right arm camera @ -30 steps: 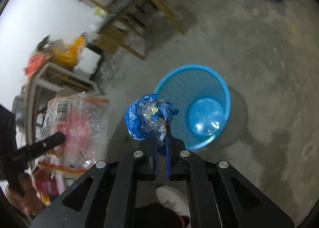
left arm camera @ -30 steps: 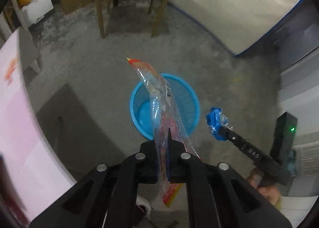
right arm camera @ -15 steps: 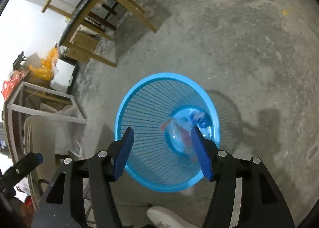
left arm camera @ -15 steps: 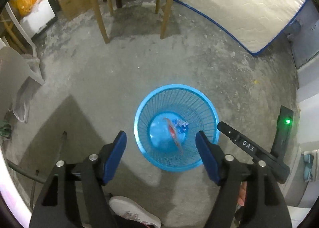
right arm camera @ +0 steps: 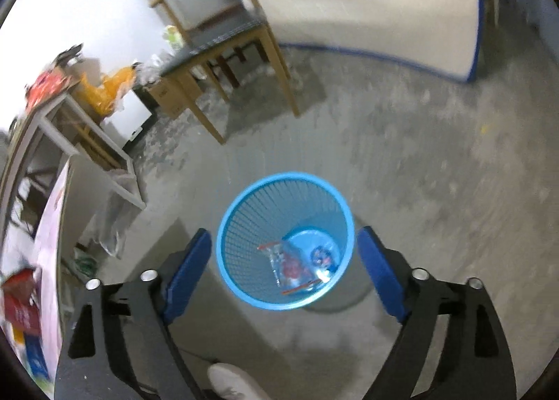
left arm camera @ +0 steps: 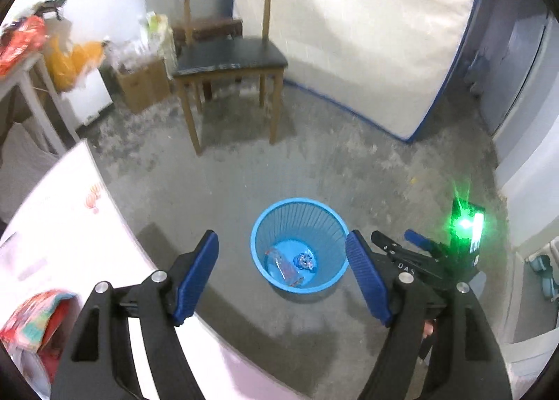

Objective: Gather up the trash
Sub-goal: 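Return both tools to the table toward the remaining trash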

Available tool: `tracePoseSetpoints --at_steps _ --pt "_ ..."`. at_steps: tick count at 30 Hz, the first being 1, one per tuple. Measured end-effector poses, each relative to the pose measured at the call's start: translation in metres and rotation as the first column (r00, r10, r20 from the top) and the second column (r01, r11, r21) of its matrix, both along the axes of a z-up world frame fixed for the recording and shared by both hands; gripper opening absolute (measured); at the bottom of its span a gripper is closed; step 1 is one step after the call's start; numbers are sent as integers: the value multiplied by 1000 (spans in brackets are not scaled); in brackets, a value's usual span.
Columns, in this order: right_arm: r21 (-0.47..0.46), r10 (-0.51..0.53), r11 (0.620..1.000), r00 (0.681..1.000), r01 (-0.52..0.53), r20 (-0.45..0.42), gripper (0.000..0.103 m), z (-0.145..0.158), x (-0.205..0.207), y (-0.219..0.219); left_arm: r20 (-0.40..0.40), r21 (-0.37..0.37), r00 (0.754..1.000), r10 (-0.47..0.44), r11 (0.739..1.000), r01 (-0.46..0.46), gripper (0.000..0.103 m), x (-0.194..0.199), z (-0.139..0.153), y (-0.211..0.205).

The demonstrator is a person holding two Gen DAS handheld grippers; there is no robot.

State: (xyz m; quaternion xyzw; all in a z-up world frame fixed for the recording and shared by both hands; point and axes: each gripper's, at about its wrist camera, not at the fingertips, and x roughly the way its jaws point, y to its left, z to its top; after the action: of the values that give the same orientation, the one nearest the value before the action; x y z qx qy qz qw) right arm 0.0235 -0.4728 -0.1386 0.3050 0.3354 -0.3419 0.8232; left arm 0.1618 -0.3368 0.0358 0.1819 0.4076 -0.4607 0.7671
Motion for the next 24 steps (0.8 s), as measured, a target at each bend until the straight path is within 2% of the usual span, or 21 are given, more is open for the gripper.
tracePoseSetpoints --at_steps 3,7,10,13,15,17,20,22,24 --pt "-89 30 995 998 -34 -54 95 30 2 28 1 -43 1000 0 999 0 78 -16 23 49" --pt "-190 70 978 992 -90 -106 95 67 11 73 -6 -81 999 35 996 -36 86 -32 38 121" --pt "-233 118 962 986 -143 -117 95 85 19 107 -30 -151 993 110 982 -113 96 -39 46 184" --pt "-232 235 940 967 -252 -100 95 103 33 150 -40 -214 973 226 950 -229 98 -41 48 246" --pt "-241 305 916 947 -320 -98 95 111 43 176 -58 -238 944 326 913 -330 98 -41 45 291" --pt "-290 356 882 929 -371 -103 95 118 51 203 -99 -249 907 410 872 -421 98 -39 37 331" --pt "-390 435 808 894 -441 -109 95 131 63 246 -128 -268 845 520 802 -534 98 -38 24 378" --pt "-420 492 769 866 -482 -92 95 134 72 267 -146 -256 794 590 753 -607 98 -36 15 410" --pt "-425 563 730 823 -535 -68 95 132 81 290 -159 -239 755 636 717 -655 98 -34 5 430"
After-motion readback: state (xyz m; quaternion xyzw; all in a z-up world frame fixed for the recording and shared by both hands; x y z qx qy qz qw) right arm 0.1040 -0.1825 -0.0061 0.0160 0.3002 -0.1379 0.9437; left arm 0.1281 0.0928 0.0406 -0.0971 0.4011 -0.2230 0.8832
